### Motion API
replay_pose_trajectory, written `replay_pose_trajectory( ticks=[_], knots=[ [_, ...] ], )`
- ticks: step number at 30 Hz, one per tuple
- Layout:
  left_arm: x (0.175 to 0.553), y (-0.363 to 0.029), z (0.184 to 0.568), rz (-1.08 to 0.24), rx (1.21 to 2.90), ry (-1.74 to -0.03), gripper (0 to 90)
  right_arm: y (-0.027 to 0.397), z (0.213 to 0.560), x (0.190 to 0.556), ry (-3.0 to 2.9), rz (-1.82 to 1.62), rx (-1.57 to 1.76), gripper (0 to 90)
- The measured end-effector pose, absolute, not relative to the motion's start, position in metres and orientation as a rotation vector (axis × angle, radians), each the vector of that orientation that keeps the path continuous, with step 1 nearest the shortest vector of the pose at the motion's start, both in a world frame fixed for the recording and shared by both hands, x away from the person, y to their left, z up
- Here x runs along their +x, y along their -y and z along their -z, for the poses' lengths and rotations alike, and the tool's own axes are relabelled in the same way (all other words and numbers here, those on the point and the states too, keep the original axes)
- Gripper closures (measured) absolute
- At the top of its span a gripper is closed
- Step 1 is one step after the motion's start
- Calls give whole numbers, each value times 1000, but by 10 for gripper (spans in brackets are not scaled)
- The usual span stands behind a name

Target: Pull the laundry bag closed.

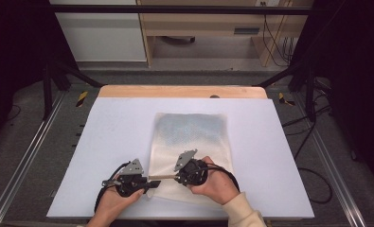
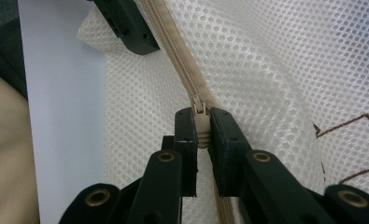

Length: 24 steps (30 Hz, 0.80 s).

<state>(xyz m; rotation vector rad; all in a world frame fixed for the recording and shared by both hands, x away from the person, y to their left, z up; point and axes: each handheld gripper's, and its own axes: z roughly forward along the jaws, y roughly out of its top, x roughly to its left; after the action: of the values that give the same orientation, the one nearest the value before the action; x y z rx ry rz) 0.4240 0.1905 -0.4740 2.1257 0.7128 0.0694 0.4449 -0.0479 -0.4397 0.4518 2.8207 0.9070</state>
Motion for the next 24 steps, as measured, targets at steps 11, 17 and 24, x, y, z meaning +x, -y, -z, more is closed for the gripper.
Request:
replay_pose_trajectory(
  ticks=[11, 17, 24],
  knots=[
    [424, -190, 474, -58, 2122, -707, 847, 55, 440, 443, -2815, -916, 469, 820],
    [423, -189, 475, -57, 2124, -704, 847, 59, 440, 442, -2816, -919, 469, 820],
    [423, -187, 475, -58, 2129, -697, 847, 62, 441, 441, -2816, -921, 487, 819]
  ],
)
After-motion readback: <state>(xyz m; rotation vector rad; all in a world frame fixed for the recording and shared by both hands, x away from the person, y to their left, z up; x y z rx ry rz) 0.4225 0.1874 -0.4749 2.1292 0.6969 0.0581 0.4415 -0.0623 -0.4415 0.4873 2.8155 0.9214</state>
